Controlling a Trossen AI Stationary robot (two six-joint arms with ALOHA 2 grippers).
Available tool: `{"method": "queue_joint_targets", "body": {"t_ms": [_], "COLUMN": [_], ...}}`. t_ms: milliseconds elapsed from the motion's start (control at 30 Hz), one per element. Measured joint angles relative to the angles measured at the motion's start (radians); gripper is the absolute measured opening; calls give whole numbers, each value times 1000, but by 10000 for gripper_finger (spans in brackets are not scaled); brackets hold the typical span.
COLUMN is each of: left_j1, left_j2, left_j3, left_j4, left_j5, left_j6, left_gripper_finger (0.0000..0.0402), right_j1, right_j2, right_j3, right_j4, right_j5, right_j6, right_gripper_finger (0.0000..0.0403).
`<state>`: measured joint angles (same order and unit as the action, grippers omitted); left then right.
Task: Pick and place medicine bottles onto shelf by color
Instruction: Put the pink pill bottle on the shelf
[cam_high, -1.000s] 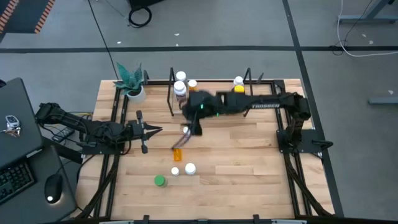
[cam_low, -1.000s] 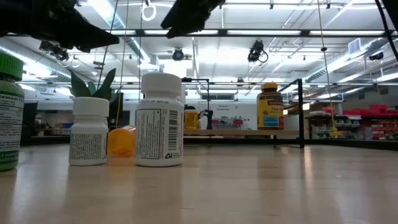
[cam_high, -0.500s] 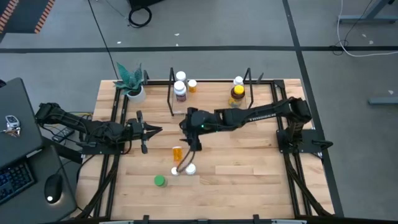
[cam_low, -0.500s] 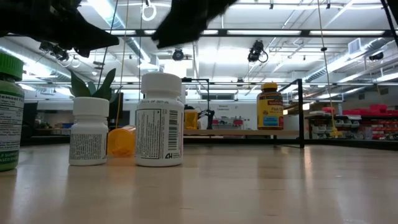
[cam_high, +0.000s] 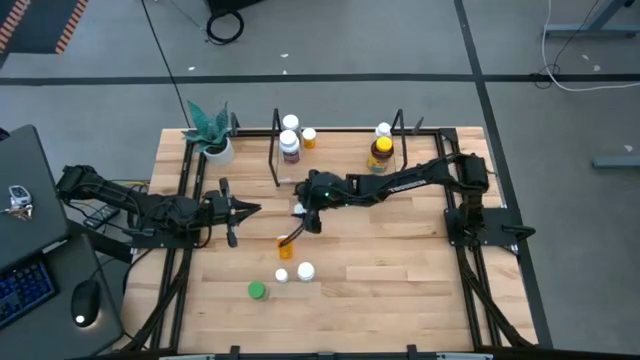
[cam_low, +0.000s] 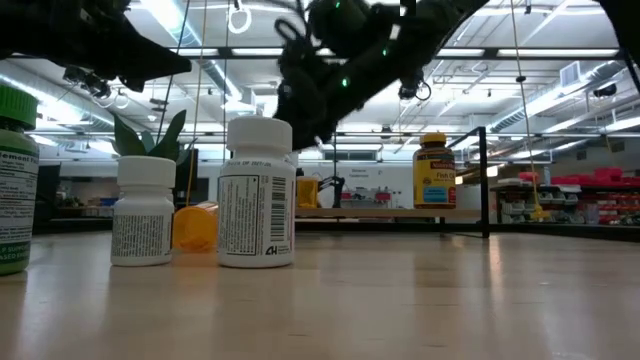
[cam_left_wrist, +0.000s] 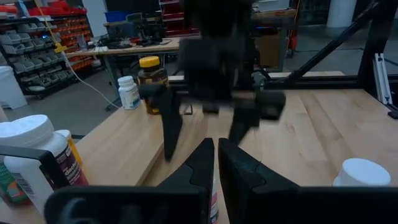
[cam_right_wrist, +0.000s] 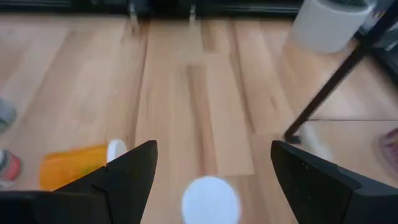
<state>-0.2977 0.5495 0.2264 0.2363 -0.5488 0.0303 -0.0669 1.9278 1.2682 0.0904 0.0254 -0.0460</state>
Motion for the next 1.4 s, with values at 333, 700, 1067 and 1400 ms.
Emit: {"method": "queue_joint_targets", "body": {"t_ms": [333, 700, 1067, 1400], "left_j1": [0, 0, 0, 0], "left_j2": [0, 0, 0, 0], "left_j3": [0, 0, 0, 0], "left_j4": [-8, -9, -9, -13], "left_j5": [0, 0, 0, 0], "left_j6": [-1, -2, -2, -3], "left_gripper_finger": [27, 36, 26, 34], "right_j1": [0, -1, -4, -49], "right_j2": [78, 84, 84, -46], "right_j3": [8, 8, 8, 7], "right_j4": [-1, -28, -49, -120], "right_j5": [55, 27, 33, 38], "right_j6": [-25, -16, -15, -33], "right_gripper_finger": [319, 270, 198, 201]}}
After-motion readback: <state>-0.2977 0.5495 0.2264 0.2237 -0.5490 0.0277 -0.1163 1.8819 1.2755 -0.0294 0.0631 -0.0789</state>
